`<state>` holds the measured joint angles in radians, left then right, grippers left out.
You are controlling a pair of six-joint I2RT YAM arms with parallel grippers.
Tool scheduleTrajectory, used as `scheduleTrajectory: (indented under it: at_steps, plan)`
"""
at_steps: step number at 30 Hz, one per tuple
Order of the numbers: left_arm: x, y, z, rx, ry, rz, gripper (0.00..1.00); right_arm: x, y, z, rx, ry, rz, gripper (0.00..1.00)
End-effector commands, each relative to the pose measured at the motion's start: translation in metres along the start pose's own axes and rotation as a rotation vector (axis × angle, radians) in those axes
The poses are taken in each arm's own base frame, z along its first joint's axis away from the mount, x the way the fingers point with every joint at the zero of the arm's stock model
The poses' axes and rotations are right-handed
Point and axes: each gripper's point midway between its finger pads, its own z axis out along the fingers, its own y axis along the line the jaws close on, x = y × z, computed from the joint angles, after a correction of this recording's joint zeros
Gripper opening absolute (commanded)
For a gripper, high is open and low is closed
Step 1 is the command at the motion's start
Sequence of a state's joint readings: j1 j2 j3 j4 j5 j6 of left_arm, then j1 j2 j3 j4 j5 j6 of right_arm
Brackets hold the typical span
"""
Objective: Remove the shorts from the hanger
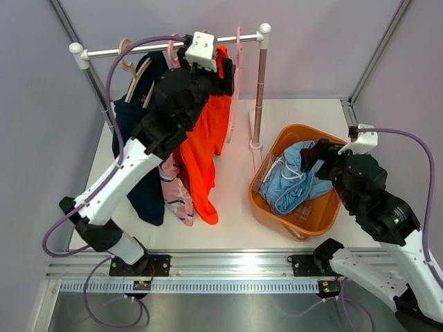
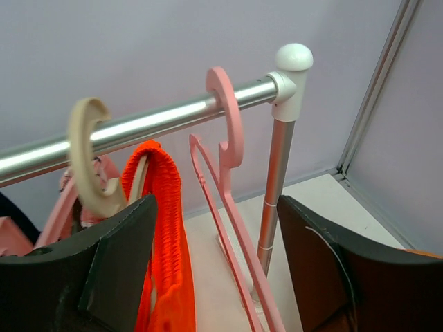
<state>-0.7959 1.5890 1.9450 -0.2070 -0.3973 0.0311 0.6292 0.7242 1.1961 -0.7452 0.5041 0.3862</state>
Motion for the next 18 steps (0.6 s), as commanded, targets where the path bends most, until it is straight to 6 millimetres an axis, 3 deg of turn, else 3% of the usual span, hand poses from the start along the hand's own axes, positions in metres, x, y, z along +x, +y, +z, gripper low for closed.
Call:
scheduleTrajectory:
  at_steps: [1,4,9,10,11,12,13,14,15,18]
  plan:
    - [-0.047,0.029,-0.035,-0.073,-0.102,-0.003,0.74,-0.018,0.002,-0.005,-0.022,-0.068,0.001,0.89]
    - [-0.055,0.047,-0.054,-0.126,-0.109,0.007,0.77,-0.025,0.006,-0.007,-0.045,-0.087,0.008,0.9]
    - [-0.039,0.04,-0.058,-0.053,-0.014,0.067,0.77,-0.03,0.014,-0.001,-0.06,-0.091,0.001,0.9]
    - [-0.047,0.044,-0.059,-0.05,-0.018,0.049,0.77,-0.029,0.016,0.002,-0.058,-0.085,-0.004,0.9]
    - [-0.031,0.04,-0.054,-0.019,0.047,0.061,0.77,-0.028,0.017,0.004,-0.061,-0.079,-0.008,0.9]
    - [-0.029,0.049,-0.05,-0.027,0.068,0.055,0.77,-0.028,0.019,0.005,-0.067,-0.078,-0.013,0.9]
    - [-0.038,0.052,-0.05,-0.022,0.06,0.021,0.77,-0.026,0.021,0.008,-0.068,-0.069,-0.019,0.9]
    - [-0.021,0.052,-0.043,-0.01,0.12,0.027,0.77,-0.027,0.022,0.009,-0.07,-0.074,-0.015,0.9]
    - [-0.018,0.061,-0.039,-0.026,0.137,0.033,0.78,-0.026,0.023,0.01,-0.072,-0.072,-0.014,0.9]
    - [-0.007,0.058,-0.032,0.01,0.175,-0.003,0.78,-0.025,0.025,0.013,-0.076,-0.064,-0.013,0.9]
